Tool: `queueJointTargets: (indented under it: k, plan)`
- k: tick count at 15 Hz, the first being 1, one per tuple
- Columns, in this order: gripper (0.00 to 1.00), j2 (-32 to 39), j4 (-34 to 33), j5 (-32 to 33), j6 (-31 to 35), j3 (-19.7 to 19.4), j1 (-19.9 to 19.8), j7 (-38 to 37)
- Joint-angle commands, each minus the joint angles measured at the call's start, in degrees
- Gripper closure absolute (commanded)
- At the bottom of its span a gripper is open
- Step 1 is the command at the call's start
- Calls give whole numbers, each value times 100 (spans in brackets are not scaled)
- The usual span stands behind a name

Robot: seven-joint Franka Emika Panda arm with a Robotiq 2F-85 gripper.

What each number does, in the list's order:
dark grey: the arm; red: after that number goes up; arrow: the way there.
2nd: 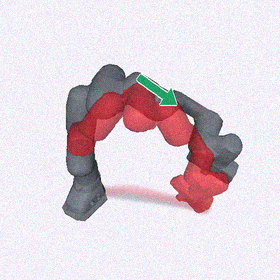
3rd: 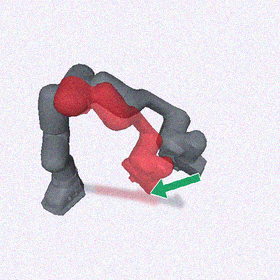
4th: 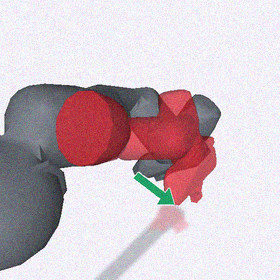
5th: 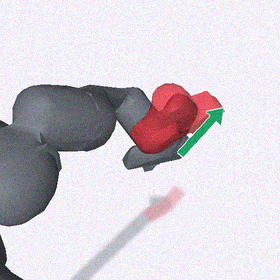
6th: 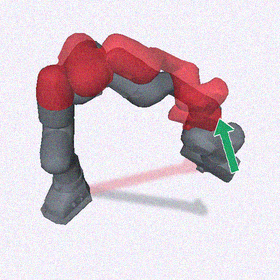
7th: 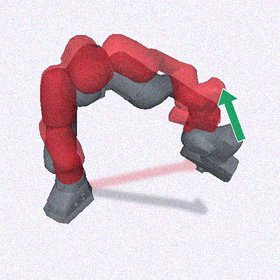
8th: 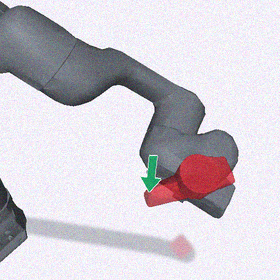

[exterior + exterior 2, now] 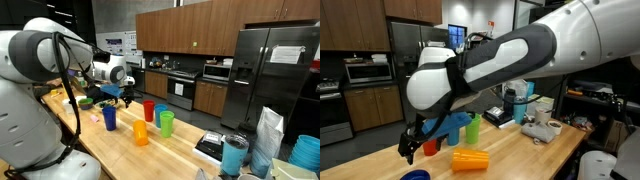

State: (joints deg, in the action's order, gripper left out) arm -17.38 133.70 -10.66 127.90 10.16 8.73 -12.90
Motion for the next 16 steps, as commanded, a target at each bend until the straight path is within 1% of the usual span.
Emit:
queueJointTargets:
  k: [1,12,15,16]
  plan:
    - [0,-19,-40,-91,-206,-19,-7,-18]
    - [0,8,-41,-97,-237,-4,-5,-17]
    - [0,-84,100,-177,-124,-27,7,15]
    - [0,-79,99,-159,-178,-15,14,11]
